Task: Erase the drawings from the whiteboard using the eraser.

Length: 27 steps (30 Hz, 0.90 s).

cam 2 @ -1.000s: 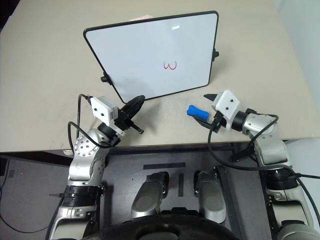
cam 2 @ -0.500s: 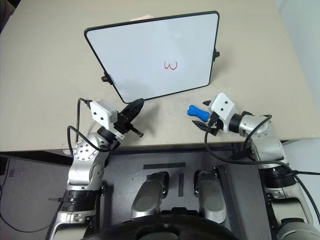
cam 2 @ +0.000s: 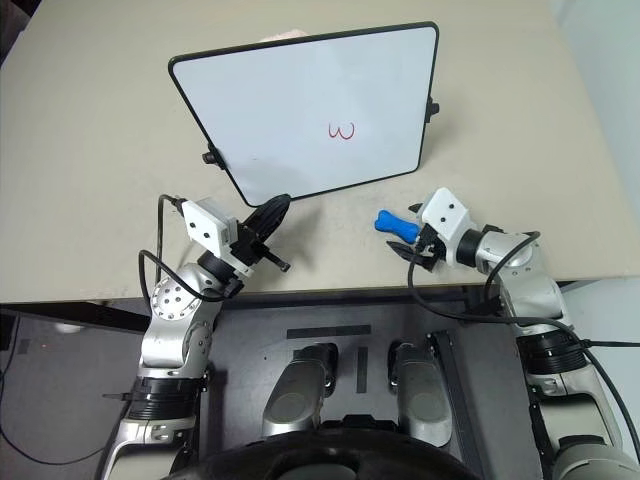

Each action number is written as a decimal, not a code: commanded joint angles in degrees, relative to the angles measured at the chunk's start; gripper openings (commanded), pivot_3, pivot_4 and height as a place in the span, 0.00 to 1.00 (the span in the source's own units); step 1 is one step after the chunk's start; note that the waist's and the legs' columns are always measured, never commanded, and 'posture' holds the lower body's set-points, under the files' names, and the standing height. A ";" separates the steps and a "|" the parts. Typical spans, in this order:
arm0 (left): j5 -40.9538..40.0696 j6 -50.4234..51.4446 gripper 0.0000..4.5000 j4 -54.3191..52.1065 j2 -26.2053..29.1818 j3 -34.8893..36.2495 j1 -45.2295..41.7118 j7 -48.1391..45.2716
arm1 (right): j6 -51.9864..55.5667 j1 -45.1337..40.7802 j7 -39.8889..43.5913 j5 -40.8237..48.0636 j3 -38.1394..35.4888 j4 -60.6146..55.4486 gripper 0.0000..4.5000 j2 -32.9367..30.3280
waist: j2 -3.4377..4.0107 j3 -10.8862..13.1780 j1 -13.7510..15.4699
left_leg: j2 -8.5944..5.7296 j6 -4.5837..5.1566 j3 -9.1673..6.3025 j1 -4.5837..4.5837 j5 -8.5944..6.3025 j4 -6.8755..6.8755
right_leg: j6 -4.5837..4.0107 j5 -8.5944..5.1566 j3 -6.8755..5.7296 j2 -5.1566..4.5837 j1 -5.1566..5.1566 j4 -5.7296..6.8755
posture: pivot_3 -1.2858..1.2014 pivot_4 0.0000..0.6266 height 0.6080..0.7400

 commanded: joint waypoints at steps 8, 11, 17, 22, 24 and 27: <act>0.48 -1.32 0.00 -0.80 -0.13 -0.11 -0.21 0.01 | -1.99 -1.18 -0.44 -0.81 -0.09 -1.01 0.27 0.20 | 0.00 0.00 0.00 | 0.00 0.00 0.00 0.00 0.00 0.00 | -0.01 0.01 0.00 0.00 0.00 0.00 | 0.52 0.24 1.00; 0.48 -1.42 0.00 -0.67 -0.16 -0.16 -0.28 -0.06 | -1.87 -1.11 -0.04 -0.37 -0.31 -1.10 0.20 0.17 | 0.00 0.00 0.00 | 0.00 0.00 0.00 0.00 0.00 0.00 | -0.01 0.01 0.00 0.00 0.00 0.00 | 0.52 0.24 1.00; 0.47 -1.54 0.00 -0.27 -0.14 -0.15 -0.54 -0.18 | -3.48 -1.71 0.10 -0.53 -0.84 -2.06 0.00 -0.42 | 0.00 0.00 -0.04 | 0.00 0.00 0.00 0.00 0.00 0.00 | -0.01 0.01 0.00 0.00 0.00 0.00 | 0.52 0.24 1.00; 0.42 -1.47 0.00 0.06 -0.04 -0.17 -0.87 -0.29 | -7.22 -7.96 -0.76 -0.73 -2.08 -3.10 0.00 -0.21 | 0.01 0.01 -0.16 | 0.00 -0.02 0.00 0.01 0.03 0.00 | 0.03 0.01 0.00 0.00 -0.01 0.01 | 0.52 0.24 1.00; 0.41 -1.48 0.00 0.33 -0.03 -0.22 -1.14 -0.38 | -10.14 -11.75 -1.65 -2.25 -1.43 -2.01 0.00 0.35 | 0.01 0.00 -0.33 | 0.00 -0.03 0.01 0.01 0.05 0.00 | 0.04 0.03 0.00 0.00 -0.04 0.01 | 0.52 0.24 1.00; 0.46 -1.57 0.00 0.77 -0.14 -0.47 -1.68 -0.49 | -18.64 -18.62 -5.45 -8.24 1.21 4.42 0.00 2.20 | 0.01 0.00 -0.39 | 0.02 -0.04 -0.03 0.03 0.08 -0.01 | -0.15 0.15 0.00 0.00 -0.07 0.04 | 0.52 0.24 1.00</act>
